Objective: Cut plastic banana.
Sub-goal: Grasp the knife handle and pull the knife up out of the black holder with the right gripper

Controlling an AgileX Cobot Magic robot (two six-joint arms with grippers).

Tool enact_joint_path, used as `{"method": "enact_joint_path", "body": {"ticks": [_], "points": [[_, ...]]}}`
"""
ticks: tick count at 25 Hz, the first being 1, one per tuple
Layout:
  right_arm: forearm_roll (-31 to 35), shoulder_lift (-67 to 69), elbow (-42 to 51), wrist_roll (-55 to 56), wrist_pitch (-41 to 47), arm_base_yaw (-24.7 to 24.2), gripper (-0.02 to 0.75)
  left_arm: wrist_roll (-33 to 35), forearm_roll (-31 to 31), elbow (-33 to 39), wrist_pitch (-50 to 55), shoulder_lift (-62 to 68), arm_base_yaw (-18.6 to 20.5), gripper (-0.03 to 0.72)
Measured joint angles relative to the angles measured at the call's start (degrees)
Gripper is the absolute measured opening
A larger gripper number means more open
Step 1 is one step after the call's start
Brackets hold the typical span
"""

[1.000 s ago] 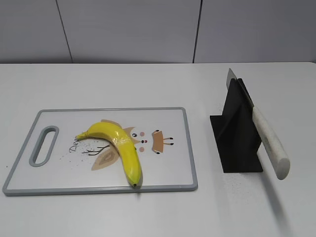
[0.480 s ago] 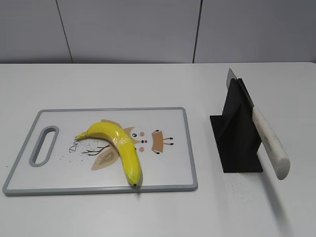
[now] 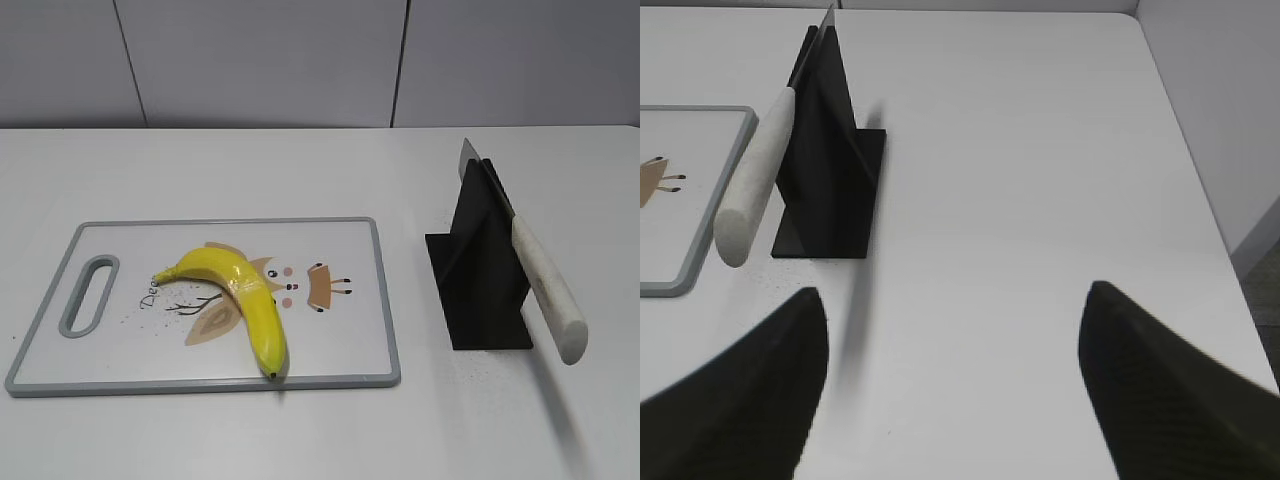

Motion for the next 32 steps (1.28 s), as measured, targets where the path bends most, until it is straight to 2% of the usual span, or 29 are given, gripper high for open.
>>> {"method": "enact_joint_path", "body": {"ticks": [4,12,20,23,29,32], "points": [[-0.74,2.68,-1.21,-0.08,0.84,0.00,0.591,0.00,0.00,0.00,0.00,0.00,0.00,0.592],[-0.55,21.34,-8.52,-0.24,5.99,0.00,0.591,0.00,0.00,0.00,0.00,0.00,0.00,0.592],[4.28,39.26,-14.90,-0.24,8.54,0.90,0.591,0.00,0.00,0.00,0.00,0.00,0.00,0.592],[5.24,45.17,-17.22,-0.12,8.38,3.47,0.591,0.00,0.00,0.00,0.00,0.00,0.00,0.592],[5.78,57.58,-23.13,2.91,8.26,12.50,0.590,0.00,0.00,0.00,0.00,0.00,0.00,0.592],[7.21,63.55,-26.77,3.51,8.26,14.68,0.590,0.00,0.00,0.00,0.00,0.00,0.00,0.592]]}}
